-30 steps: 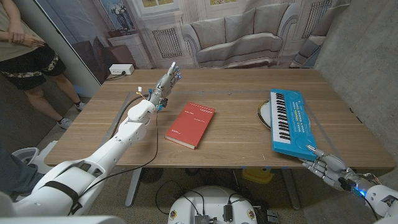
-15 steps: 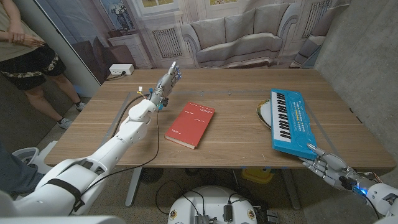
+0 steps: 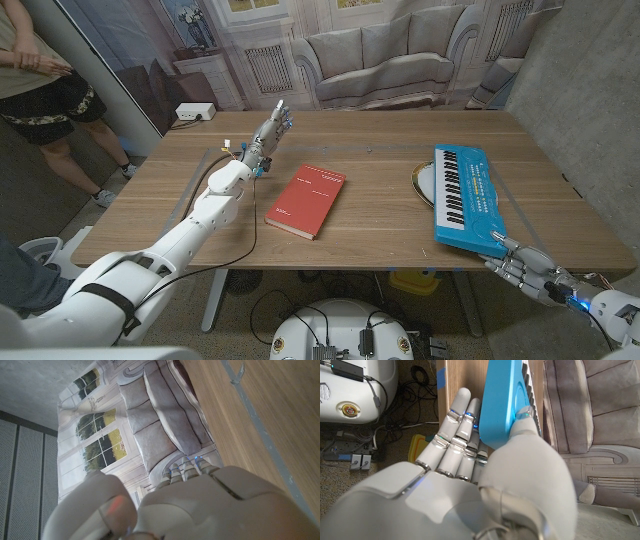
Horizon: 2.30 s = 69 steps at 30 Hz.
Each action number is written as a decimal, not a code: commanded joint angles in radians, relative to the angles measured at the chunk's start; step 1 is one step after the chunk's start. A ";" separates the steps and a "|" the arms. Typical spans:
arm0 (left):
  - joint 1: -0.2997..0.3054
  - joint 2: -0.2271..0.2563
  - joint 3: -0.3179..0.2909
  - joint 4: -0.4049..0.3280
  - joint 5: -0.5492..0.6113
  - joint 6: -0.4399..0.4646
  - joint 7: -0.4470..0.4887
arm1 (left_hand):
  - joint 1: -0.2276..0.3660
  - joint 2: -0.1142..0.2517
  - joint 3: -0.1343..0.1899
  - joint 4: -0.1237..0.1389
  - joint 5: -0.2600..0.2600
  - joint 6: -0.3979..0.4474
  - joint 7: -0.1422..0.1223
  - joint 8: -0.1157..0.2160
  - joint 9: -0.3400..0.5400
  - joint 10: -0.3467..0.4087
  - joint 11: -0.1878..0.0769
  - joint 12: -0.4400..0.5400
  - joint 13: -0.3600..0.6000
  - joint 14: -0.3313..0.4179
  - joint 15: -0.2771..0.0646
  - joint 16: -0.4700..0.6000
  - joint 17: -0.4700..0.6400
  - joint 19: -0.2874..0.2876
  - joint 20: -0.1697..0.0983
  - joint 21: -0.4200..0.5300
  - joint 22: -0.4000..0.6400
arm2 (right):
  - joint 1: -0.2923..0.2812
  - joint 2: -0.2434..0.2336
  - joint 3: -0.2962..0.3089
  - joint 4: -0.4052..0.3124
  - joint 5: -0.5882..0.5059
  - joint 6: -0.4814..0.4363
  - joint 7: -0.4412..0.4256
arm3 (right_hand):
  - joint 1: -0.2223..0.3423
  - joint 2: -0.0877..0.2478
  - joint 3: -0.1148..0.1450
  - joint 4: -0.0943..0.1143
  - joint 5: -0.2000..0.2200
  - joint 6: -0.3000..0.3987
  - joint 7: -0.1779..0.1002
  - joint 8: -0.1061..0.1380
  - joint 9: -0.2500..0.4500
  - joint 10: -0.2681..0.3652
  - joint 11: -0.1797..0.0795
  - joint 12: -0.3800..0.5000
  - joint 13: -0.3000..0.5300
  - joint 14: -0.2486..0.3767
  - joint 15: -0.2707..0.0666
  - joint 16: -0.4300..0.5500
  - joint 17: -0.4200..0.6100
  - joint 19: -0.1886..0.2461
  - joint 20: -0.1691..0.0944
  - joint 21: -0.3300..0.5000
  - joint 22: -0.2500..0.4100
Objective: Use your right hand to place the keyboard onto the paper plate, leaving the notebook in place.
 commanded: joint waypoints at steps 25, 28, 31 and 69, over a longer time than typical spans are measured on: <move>-0.012 -0.010 0.006 0.015 0.004 0.003 -0.003 | 0.008 0.008 -0.012 0.002 0.001 -0.005 -0.003 0.007 0.001 -0.006 0.001 0.001 0.004 -0.011 -0.001 0.005 0.003 -0.011 0.009 0.001 0.003 | 0.002 0.017 -0.006 0.002 0.010 -0.008 0.002 | -0.209 0.005 -0.028 0.095 0.008 -0.019 -0.014 -0.045 -0.023 -0.048 -0.004 -0.054 -0.010 -0.020 0.012 -0.032 -0.035 0.020 -0.091 -0.035 -0.057; -0.010 -0.010 0.006 0.012 0.003 0.004 -0.003 | 0.009 0.009 -0.012 0.002 0.001 -0.004 -0.003 0.007 0.001 -0.006 0.002 0.001 0.004 -0.011 -0.001 0.005 0.003 -0.011 0.010 0.001 0.003 | 0.000 0.017 -0.009 0.004 0.006 -0.003 0.011 | -0.219 -0.001 -0.034 0.098 0.008 -0.028 -0.014 -0.046 -0.025 -0.058 -0.003 -0.057 -0.010 -0.030 0.013 -0.035 -0.036 0.019 -0.089 -0.040 -0.059; -0.006 -0.008 0.006 0.006 0.003 0.006 -0.001 | 0.009 0.009 -0.013 0.002 0.001 -0.004 -0.003 0.007 0.001 -0.005 0.002 0.001 0.004 -0.011 -0.001 0.005 0.003 -0.011 0.010 0.001 0.003 | -0.001 0.016 -0.012 0.007 0.004 0.000 0.016 | -0.228 -0.005 -0.039 0.101 0.009 -0.043 -0.015 -0.048 -0.027 -0.073 -0.002 -0.061 -0.010 -0.039 0.023 -0.037 -0.037 0.018 -0.086 -0.047 -0.060; 0.004 0.002 0.004 -0.013 0.002 0.011 0.004 | 0.012 0.012 -0.020 0.001 0.001 -0.002 -0.005 0.008 0.001 -0.007 -0.001 0.001 0.004 -0.012 -0.002 0.006 0.003 -0.012 0.015 0.001 0.003 | -0.012 0.035 -0.042 0.024 0.004 0.056 0.027 | -0.358 -0.041 -0.100 0.150 0.018 -0.161 0.005 -0.046 -0.051 -0.209 0.062 -0.074 -0.011 -0.175 0.139 -0.058 -0.044 0.006 -0.023 -0.118 -0.065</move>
